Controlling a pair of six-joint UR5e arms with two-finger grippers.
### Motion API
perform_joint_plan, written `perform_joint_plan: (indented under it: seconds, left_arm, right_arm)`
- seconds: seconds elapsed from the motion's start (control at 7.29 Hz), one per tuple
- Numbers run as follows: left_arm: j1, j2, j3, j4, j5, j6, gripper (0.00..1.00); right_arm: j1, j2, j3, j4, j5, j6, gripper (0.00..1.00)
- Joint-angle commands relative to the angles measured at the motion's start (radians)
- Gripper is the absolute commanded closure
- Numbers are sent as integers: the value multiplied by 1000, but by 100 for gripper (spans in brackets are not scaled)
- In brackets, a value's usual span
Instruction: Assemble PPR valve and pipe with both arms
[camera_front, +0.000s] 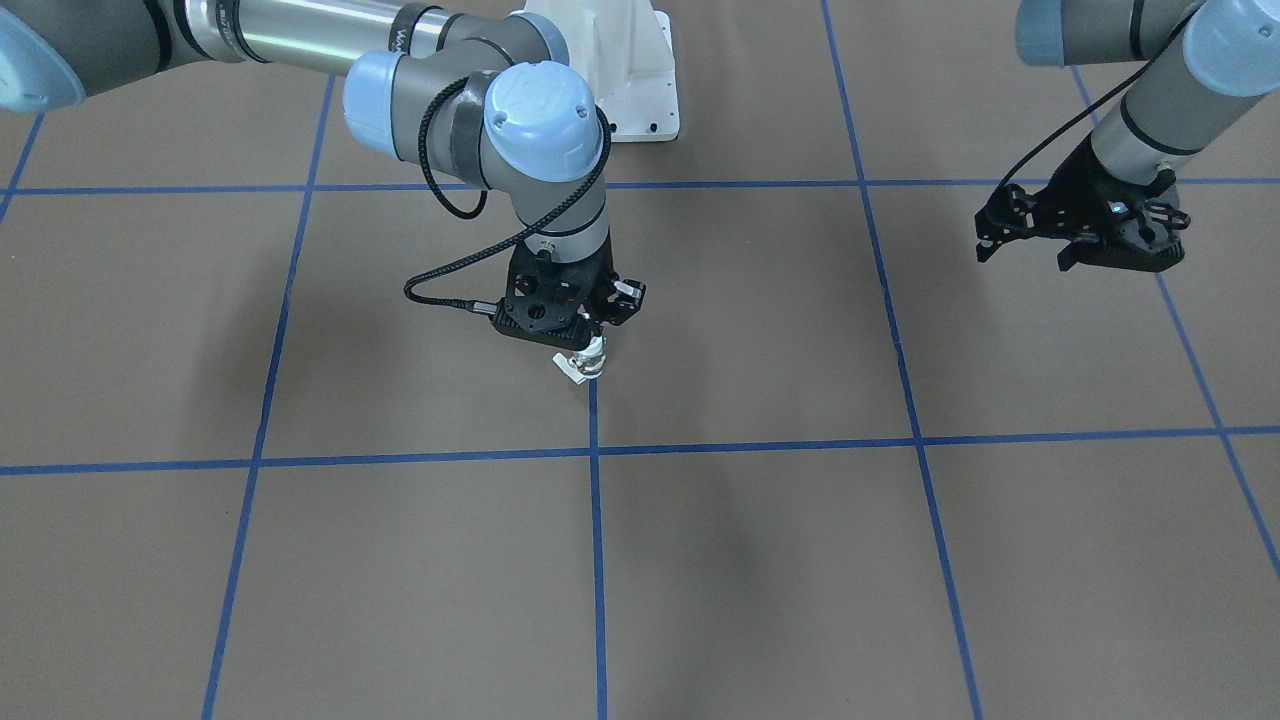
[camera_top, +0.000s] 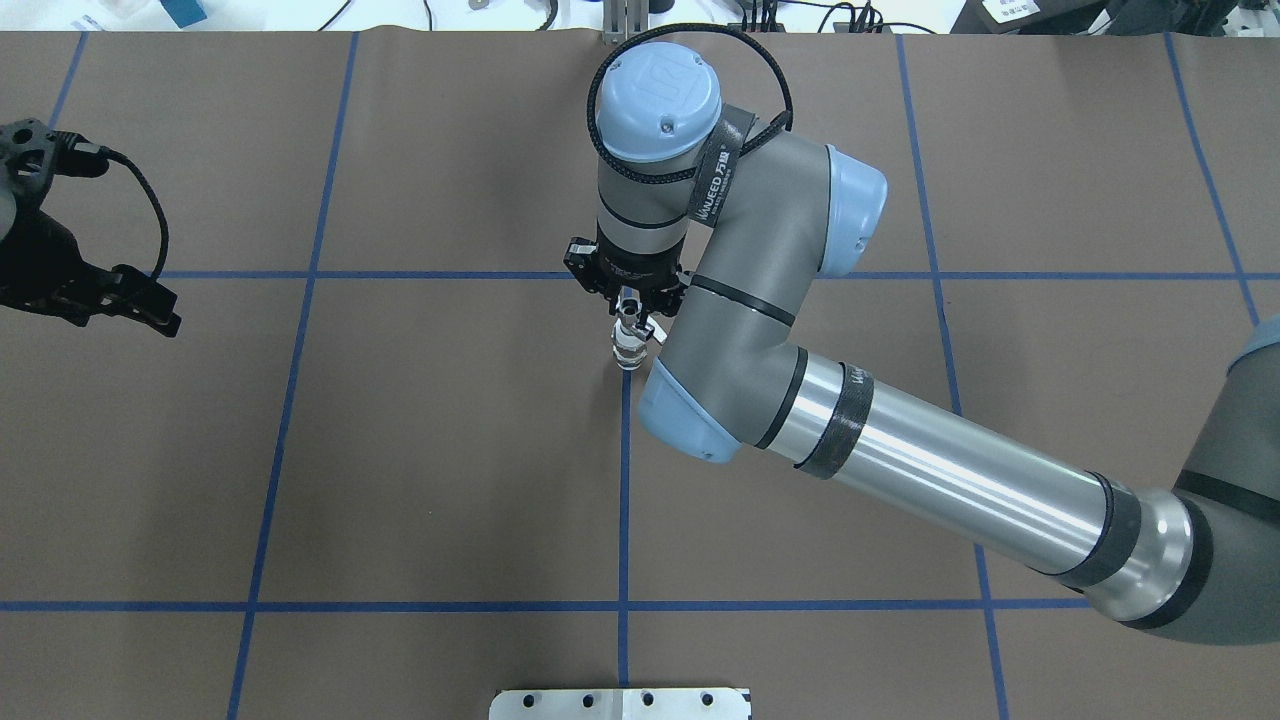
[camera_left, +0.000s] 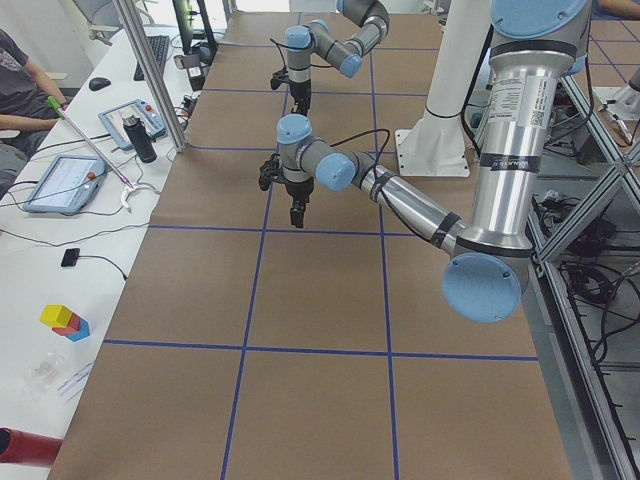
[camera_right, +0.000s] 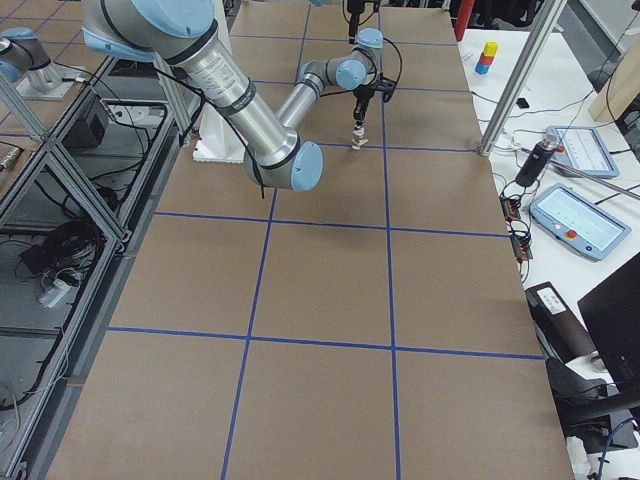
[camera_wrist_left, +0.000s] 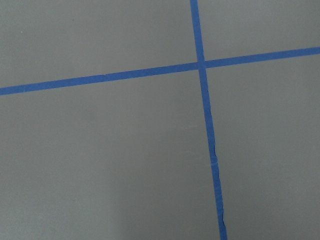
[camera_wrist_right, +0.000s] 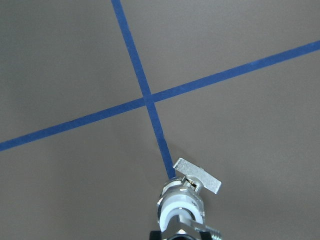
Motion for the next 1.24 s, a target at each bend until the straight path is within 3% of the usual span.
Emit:
perform_joint_plan:
  seconds: [0.0, 0.14, 0.41, 0.55, 0.82, 1.1]
  left_arm:
    - [0, 0, -5, 5, 0, 0, 1]
    - [0, 0, -7, 5, 0, 0, 1]
    - [0, 2, -11, 6, 0, -3, 1]
    - [-2, 2, -13, 6, 0, -2, 1]
    - [-33, 20, -14, 5, -3, 11, 1]
    - [-89, 73, -10, -3, -43, 99, 1]
  right_arm:
    - [-3, -1, 0, 0, 0, 1, 29]
    - [-3, -1, 2, 0, 0, 1, 29]
    - [-3, 0, 14, 0, 3, 1, 2]
    - [-1, -36, 70, -3, 5, 1, 1]
    - [43, -253, 350, -10, 26, -15, 1]
    - [130, -429, 454, -10, 78, -161, 1]
